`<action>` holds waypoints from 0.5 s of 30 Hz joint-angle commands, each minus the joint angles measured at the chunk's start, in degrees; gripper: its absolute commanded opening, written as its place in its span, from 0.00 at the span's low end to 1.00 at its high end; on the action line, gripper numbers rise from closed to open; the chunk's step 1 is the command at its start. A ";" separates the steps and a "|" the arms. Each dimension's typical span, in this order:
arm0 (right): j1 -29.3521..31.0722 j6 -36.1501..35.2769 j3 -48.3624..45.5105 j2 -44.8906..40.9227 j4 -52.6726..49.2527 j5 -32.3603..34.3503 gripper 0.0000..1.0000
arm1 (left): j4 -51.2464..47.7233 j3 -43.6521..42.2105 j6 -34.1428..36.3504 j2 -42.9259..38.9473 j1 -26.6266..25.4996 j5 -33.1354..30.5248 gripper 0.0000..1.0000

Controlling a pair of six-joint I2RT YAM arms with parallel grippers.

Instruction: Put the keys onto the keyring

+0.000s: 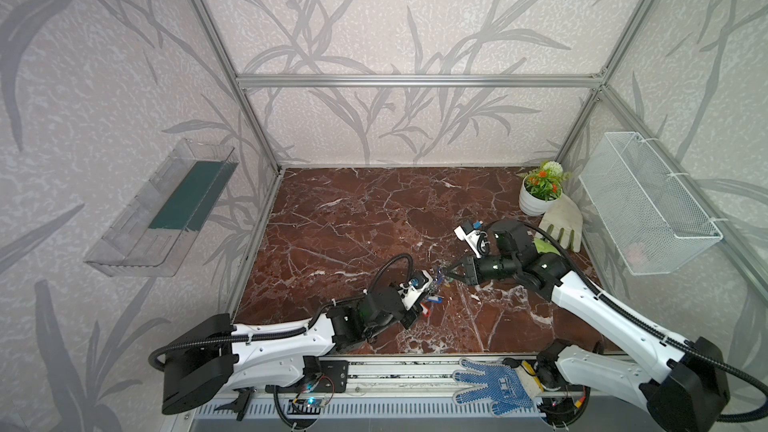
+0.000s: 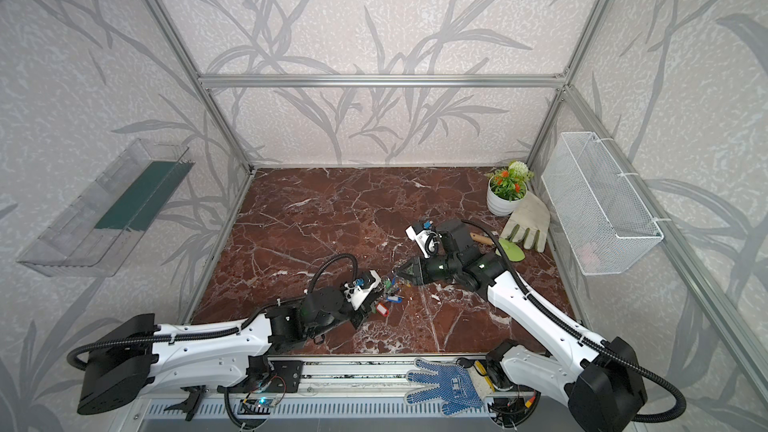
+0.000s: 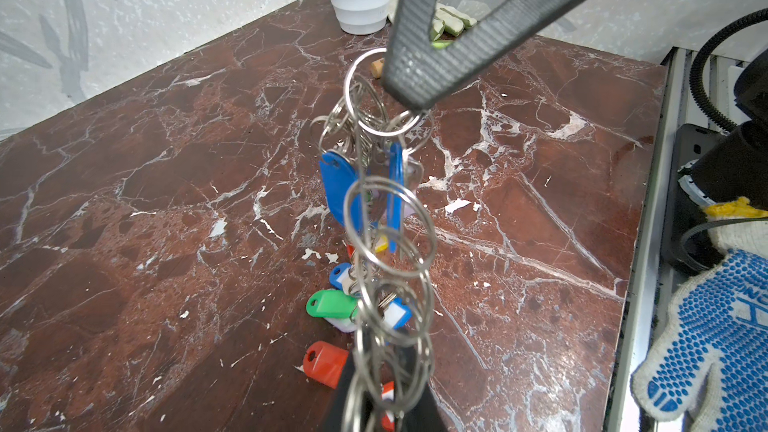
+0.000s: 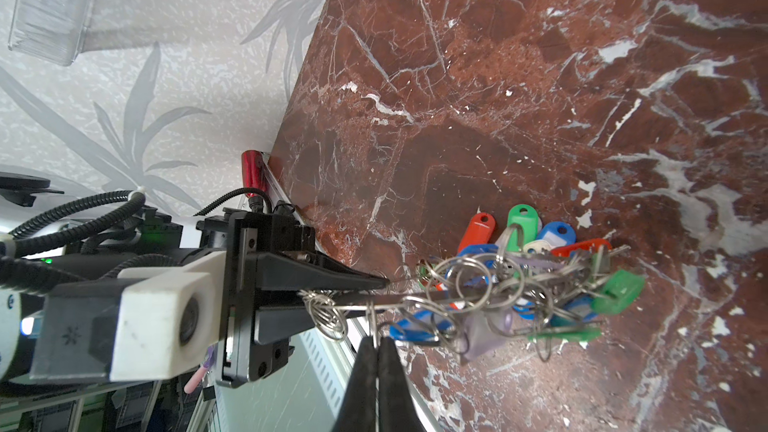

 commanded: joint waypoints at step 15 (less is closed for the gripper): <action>-0.17 -23.63 20.51 8.09 -15.83 5.60 0.00 | -19.70 2.80 -6.31 -24.65 0.06 -1.67 0.73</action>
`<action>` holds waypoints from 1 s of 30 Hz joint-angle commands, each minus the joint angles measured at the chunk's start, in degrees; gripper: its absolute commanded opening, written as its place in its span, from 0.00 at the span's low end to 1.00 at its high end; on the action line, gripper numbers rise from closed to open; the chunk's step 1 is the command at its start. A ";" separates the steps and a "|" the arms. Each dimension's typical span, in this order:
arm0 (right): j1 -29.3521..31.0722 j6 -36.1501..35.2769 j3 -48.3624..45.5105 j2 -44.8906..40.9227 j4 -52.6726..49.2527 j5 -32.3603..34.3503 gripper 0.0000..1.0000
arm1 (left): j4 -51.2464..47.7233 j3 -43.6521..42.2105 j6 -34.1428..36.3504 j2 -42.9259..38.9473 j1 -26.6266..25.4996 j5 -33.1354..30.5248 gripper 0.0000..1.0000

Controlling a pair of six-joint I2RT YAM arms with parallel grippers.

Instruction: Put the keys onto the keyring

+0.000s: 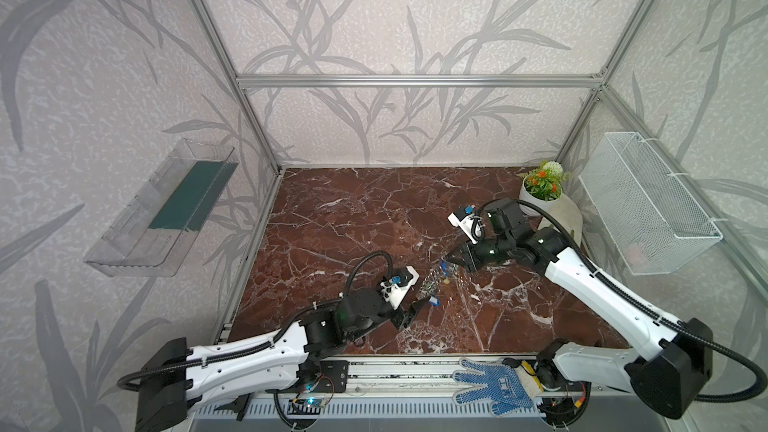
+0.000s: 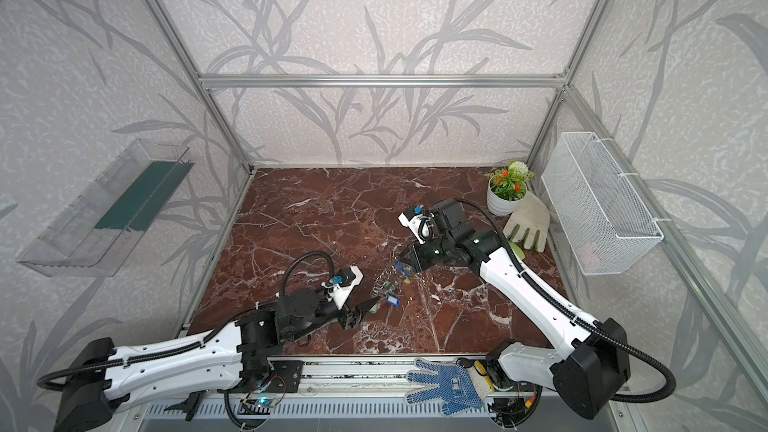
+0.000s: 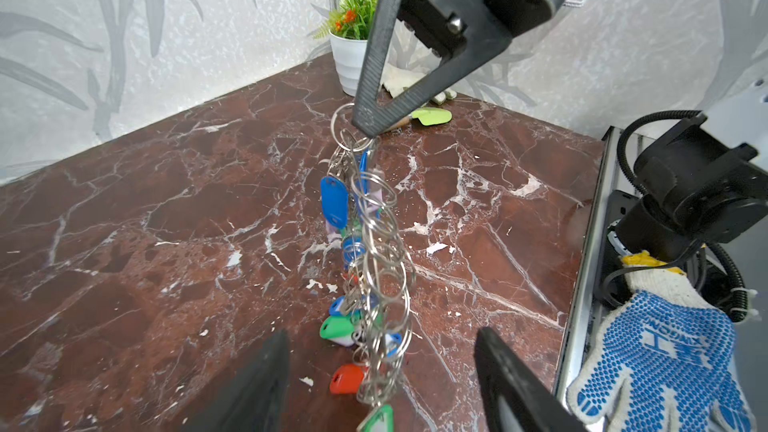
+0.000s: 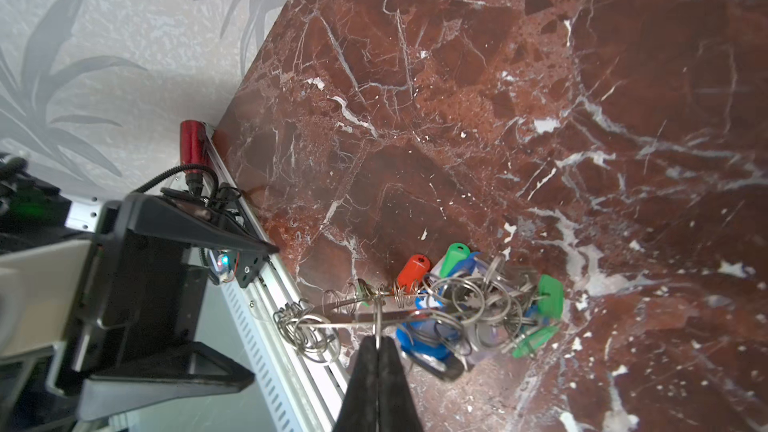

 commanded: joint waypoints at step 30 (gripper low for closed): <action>2.24 -29.35 11.49 1.06 -7.76 -9.36 0.00 | -31.61 41.09 31.31 26.13 31.40 57.22 0.36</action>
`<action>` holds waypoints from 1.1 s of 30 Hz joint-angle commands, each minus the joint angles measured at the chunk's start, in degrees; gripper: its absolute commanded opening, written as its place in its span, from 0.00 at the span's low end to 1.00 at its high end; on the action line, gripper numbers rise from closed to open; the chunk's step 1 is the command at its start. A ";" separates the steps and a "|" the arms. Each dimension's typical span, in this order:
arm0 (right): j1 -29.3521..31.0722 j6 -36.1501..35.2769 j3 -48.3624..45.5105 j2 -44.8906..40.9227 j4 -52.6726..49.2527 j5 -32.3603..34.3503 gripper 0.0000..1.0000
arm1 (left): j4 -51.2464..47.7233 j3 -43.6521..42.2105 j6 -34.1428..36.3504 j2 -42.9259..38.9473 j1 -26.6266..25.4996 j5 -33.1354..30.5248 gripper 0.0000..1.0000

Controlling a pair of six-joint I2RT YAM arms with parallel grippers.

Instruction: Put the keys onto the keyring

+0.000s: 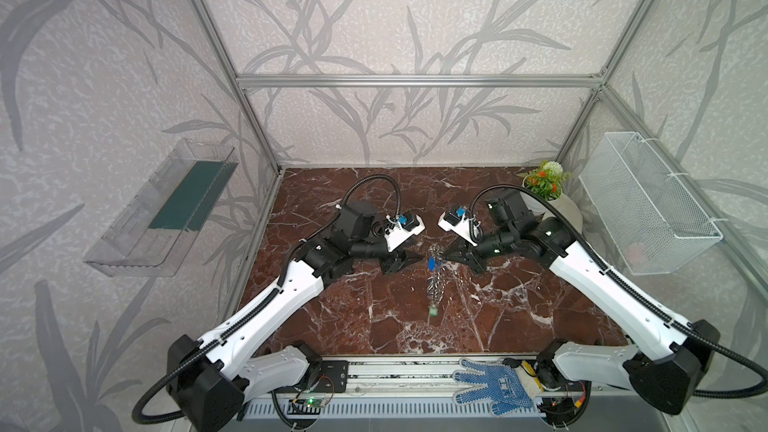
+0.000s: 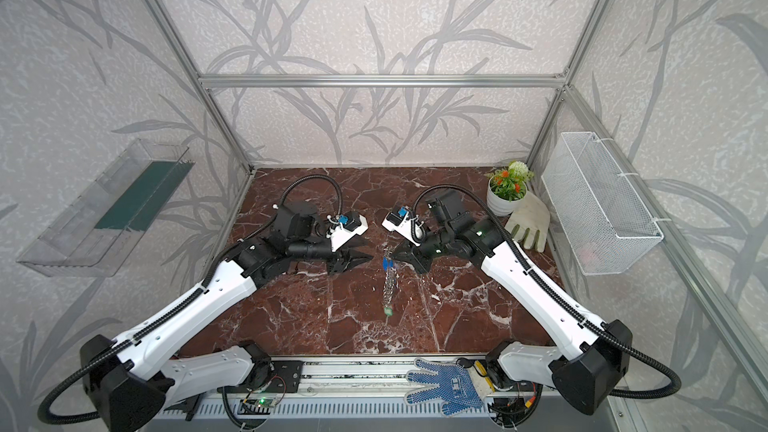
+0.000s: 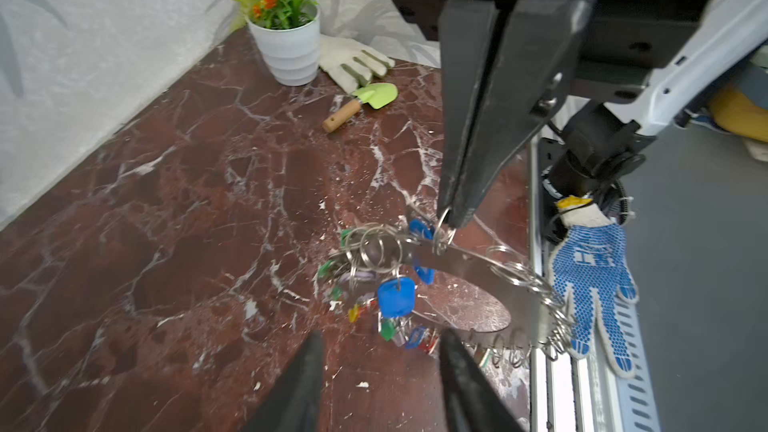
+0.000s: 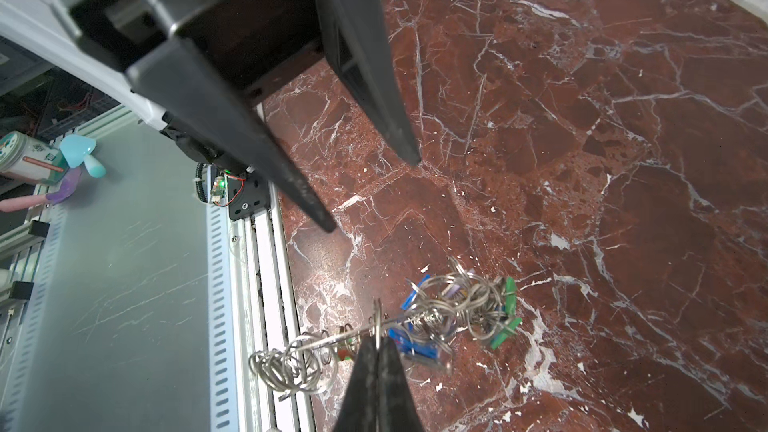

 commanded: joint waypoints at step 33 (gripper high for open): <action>-0.03 -1.91 4.08 0.35 0.47 -7.03 0.00 | -3.57 9.30 3.21 9.14 -2.32 10.44 0.22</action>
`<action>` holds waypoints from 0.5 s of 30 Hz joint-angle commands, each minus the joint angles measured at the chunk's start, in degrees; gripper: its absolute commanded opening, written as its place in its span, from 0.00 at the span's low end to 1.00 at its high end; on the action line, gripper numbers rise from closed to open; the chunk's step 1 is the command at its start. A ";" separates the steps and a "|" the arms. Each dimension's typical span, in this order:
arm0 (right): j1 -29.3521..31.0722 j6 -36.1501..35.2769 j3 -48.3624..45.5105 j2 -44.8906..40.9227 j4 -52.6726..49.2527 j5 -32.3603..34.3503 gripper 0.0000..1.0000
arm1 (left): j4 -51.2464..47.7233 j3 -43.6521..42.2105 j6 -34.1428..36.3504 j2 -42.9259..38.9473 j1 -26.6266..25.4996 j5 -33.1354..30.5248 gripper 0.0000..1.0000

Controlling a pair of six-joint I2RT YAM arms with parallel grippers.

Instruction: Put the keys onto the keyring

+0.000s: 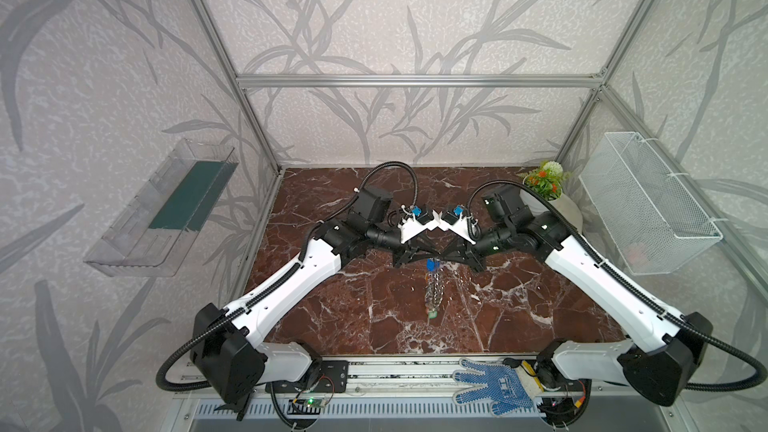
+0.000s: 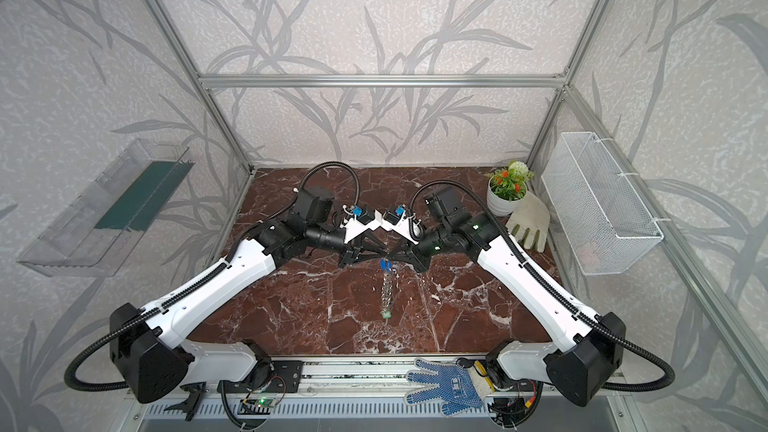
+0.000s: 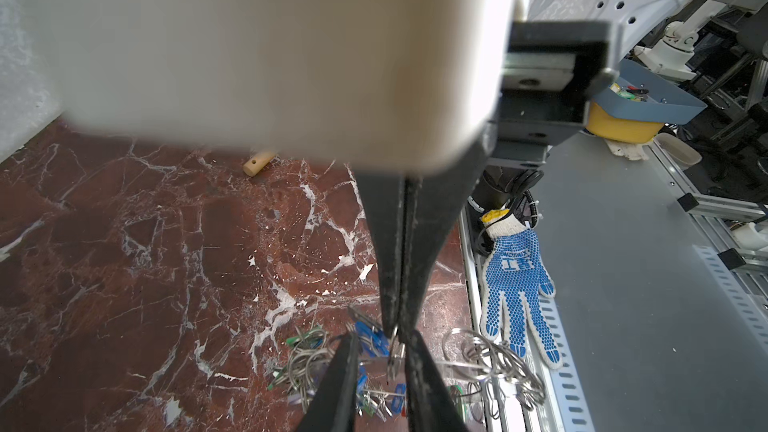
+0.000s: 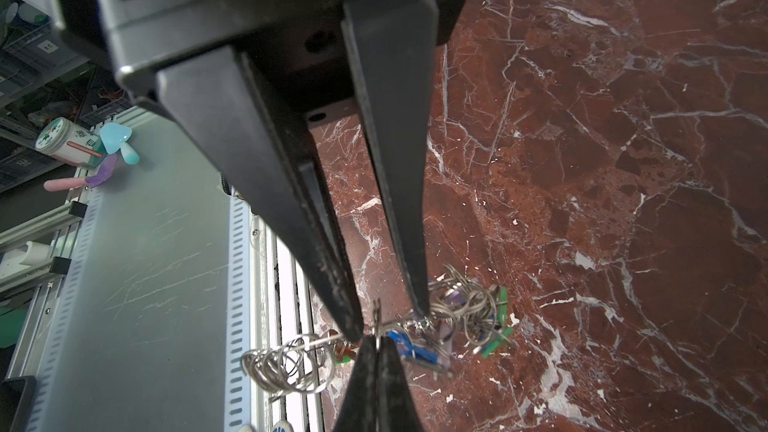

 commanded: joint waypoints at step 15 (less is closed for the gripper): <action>-1.80 2.37 -0.28 -3.40 4.91 -4.20 0.00 | 11.32 -6.83 -6.59 -4.66 1.95 1.63 0.35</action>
